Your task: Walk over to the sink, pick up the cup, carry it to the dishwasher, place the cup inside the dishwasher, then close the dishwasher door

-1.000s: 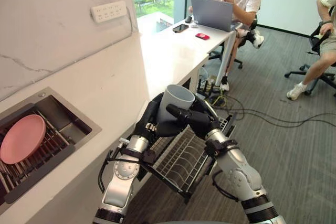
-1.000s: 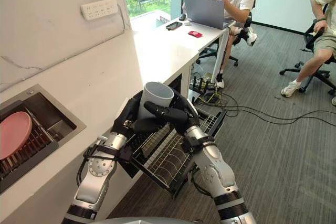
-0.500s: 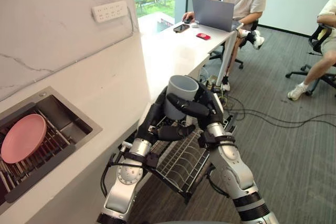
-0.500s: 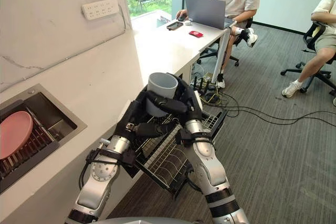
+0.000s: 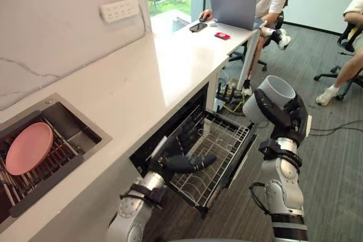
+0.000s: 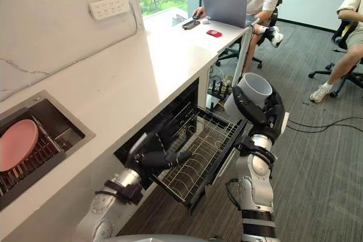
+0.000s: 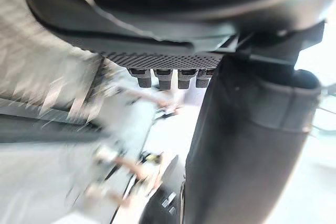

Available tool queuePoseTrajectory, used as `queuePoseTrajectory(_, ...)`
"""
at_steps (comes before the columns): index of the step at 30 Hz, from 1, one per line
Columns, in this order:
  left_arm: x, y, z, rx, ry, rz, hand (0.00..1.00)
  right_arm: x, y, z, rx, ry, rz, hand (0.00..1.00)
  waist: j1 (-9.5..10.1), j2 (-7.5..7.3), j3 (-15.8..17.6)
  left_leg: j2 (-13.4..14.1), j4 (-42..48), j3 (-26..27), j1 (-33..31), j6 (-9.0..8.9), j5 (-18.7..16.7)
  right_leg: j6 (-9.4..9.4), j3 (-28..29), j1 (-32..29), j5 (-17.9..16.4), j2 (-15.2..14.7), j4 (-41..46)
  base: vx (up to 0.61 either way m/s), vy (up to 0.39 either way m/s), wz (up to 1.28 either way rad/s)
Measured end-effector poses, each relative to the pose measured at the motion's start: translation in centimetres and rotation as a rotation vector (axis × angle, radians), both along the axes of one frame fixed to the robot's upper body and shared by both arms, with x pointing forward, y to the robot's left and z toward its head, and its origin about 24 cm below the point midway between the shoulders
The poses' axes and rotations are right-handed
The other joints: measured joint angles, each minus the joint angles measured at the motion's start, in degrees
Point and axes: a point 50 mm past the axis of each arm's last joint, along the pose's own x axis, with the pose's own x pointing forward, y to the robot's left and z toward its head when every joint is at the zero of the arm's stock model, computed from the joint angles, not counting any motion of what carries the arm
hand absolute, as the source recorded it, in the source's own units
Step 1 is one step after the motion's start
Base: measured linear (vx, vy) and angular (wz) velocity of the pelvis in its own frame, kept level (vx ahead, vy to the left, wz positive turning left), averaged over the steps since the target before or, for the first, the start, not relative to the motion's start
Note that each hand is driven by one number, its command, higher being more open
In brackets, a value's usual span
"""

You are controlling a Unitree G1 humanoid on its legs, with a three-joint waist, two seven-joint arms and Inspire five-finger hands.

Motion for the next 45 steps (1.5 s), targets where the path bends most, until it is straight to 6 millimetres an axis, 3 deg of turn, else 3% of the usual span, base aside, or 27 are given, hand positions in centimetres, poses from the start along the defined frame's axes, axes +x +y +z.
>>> queuePoseTrajectory(1,-1.3,-0.2,-2.5,-0.006,0.155,-0.013,1.00,-0.1,0.1,-0.6,-0.001,0.024,0.026,0.00,-0.01,0.00,0.00,-0.04,0.00,-0.35,-0.26,0.01,0.04,0.01,-0.33,0.00,-0.01,-0.01,-0.10,-0.01,-0.014,0.12)
queuePoseTrajectory(2,-2.0,-0.1,-3.7,0.000,0.224,-0.015,1.00,-0.1,0.1,-1.0,0.002,0.036,0.039,0.00,-0.03,0.00,0.01,-0.06,0.00,-0.56,-0.43,0.01,0.09,0.02,-0.55,0.00,-0.01,-0.01,-0.15,0.00,-0.017,0.19)
queuePoseTrajectory(3,-4.3,0.5,-6.5,0.048,0.382,0.001,1.00,-0.2,0.3,-2.1,0.030,0.080,0.088,0.00,0.02,-0.01,0.09,-0.12,0.01,-1.19,-0.86,-0.01,0.29,0.05,-1.22,0.01,-0.03,-0.03,-0.29,0.00,-0.018,0.18)
queuePoseTrajectory(6,-6.3,2.0,-8.4,0.154,0.472,0.032,1.00,-0.5,0.8,-3.8,0.042,0.154,0.162,0.00,0.21,0.01,0.13,-0.20,0.01,-2.05,-1.30,-0.05,0.40,0.13,-2.14,0.19,-0.09,-0.04,-0.44,-0.01,-0.016,0.19)
queuePoseTrajectory(7,-6.9,3.6,-9.2,0.266,0.486,0.080,1.00,-0.8,1.5,-5.3,0.043,0.222,0.243,0.00,0.38,0.04,0.44,-0.31,0.01,-2.59,-1.30,-0.01,0.55,0.23,-2.78,0.67,-0.17,-0.15,-0.53,-0.02,-0.013,0.25)
queuePoseTrajectory(10,-6.8,6.1,-9.8,0.488,0.446,0.133,1.00,-1.6,3.5,-8.4,0.036,0.377,0.449,0.00,1.37,0.31,0.99,-0.54,0.00,-3.94,-1.27,0.16,0.80,0.49,-4.38,1.69,-0.43,-0.47,-0.54,-0.05,-0.012,0.25)
queuePoseTrajectory(14,-6.5,7.9,-9.9,0.676,0.403,0.122,1.00,-2.8,5.9,-11.7,0.015,0.542,0.649,0.00,3.20,0.97,1.41,-1.13,-0.25,-6.73,-2.51,0.51,1.45,0.77,-7.22,2.03,-0.98,-0.88,-0.06,-0.05,-0.009,0.37)
queuePoseTrajectory(17,-7.7,8.1,-10.7,0.731,0.453,0.082,1.00,-2.2,5.4,-12.9,-0.037,0.642,0.673,0.00,4.18,1.73,2.06,-2.00,-0.24,-9.25,-3.81,0.88,2.14,1.11,-9.75,2.16,-1.22,-1.57,0.51,-0.03,0.005,0.47)
queuePoseTrajectory(20,-8.8,8.2,-11.4,0.737,0.526,0.069,1.00,-1.0,4.0,-12.9,-0.107,0.693,0.654,0.00,5.21,1.94,3.44,-2.62,-0.02,-10.86,-4.19,1.13,2.69,1.35,-11.38,2.93,-1.19,-1.95,0.51,-0.02,0.009,0.38)
queuePoseTrajectory(23,-8.4,8.1,-11.4,0.725,0.527,0.074,1.00,0.2,2.1,-12.4,-0.165,0.734,0.601,0.00,6.54,2.21,4.06,-3.20,-0.01,-12.76,-5.19,1.15,3.56,1.49,-13.42,3.17,-1.12,-2.15,0.53,-0.03,0.009,0.35)
queuePoseTrajectory(28,-8.3,7.8,-12.2,0.631,0.591,0.144,1.00,2.0,-0.2,-11.5,-0.259,0.786,0.532,0.00,7.51,4.10,6.49,-4.01,-0.03,-16.28,-6.04,1.32,4.59,1.92,-16.77,3.85,-2.20,-2.74,2.65,-0.05,0.015,0.33)
queuePoseTrajectory(38,-6.3,8.6,-11.7,0.565,0.539,0.276,1.00,4.4,-1.4,-10.2,-0.396,0.858,0.525,0.00,10.48,4.47,13.06,-4.39,-0.23,-19.74,-8.12,0.90,6.29,1.65,-20.56,2.38,-5.31,-4.07,8.84,-0.06,0.011,0.25)
queuePoseTrajectory(39,-6.1,8.8,-11.7,0.571,0.538,0.287,1.00,4.5,-1.5,-10.1,-0.410,0.864,0.525,1.00,10.78,4.43,13.34,-4.47,-0.23,-19.78,-8.19,0.90,6.31,1.65,-20.55,2.18,-5.44,-4.17,9.16,-0.05,0.010,0.07)
queuePoseTrajectory(45,-5.4,9.8,-11.6,0.590,0.530,0.366,1.00,5.8,-2.1,-8.8,-0.475,0.858,0.497,1.00,11.31,4.39,16.32,-4.59,-0.01,-21.40,-9.35,0.79,7.16,1.28,-21.49,0.97,-7.08,-4.66,11.87,-0.05,-0.015,0.13)
